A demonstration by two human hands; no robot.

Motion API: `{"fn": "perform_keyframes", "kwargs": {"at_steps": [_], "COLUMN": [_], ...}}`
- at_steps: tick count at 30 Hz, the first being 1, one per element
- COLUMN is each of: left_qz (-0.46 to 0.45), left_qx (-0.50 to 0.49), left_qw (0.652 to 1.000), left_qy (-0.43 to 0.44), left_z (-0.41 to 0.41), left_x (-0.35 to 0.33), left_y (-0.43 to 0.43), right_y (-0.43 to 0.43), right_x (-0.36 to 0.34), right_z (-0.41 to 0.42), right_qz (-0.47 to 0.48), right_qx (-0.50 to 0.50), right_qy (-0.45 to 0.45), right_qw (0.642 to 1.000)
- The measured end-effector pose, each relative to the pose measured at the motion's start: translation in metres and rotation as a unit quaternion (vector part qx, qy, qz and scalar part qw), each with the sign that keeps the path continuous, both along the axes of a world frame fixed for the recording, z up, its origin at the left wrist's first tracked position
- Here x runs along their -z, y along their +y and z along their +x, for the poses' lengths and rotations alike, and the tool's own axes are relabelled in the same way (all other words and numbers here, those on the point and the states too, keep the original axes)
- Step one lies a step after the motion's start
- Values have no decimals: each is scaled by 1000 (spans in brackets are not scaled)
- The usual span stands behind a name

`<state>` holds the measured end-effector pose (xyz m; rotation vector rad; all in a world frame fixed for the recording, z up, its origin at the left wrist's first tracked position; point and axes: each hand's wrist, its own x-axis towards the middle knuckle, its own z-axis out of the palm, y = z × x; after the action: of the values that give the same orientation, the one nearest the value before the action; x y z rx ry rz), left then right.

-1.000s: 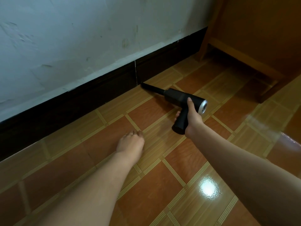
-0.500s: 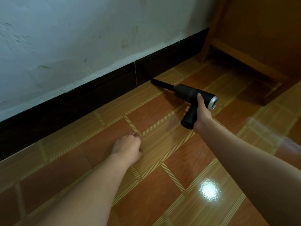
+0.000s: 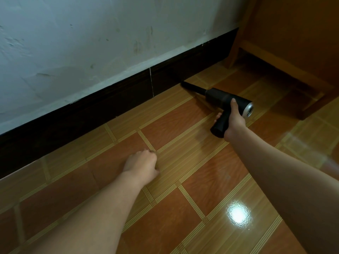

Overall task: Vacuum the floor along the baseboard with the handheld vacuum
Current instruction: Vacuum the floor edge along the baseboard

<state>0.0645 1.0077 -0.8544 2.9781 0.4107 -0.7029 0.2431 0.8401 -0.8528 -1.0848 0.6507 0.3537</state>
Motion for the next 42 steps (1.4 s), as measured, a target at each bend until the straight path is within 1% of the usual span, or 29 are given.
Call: {"fn": "perform_keyframes", "kwargs": {"at_steps": [4,13,19,25,32,36,42], "left_qz": [1,4,29,23,10,16,6], "left_qx": [5,24,64,106,98,97,60], "left_qw": [1000,1000,998,994,994,995,998], "left_qy": [-1,-1,-4,-29,-40,-21,-8], "left_z": [-1,-5,-8,-19,-38,-59,-88], "left_x": [0,-1,-3,-3,-9,-7,-1], "left_y": [1,2,6,7,18,29,46], "right_y": [0,2,4,11,22,31,46], "right_x": [2,1,3,-1,-5,-4,-6], "right_z": [1,-22,-41,-60,-80,-92,-111], "right_qz": [9,6,9,-2,-27,-42,-47], "right_qx": [12,-4,-20,-38,-67,-73,-81], "right_qy": [8,23,31,41,39,40,34], "right_qw": [1000,1000,999,998,997,996,995]}}
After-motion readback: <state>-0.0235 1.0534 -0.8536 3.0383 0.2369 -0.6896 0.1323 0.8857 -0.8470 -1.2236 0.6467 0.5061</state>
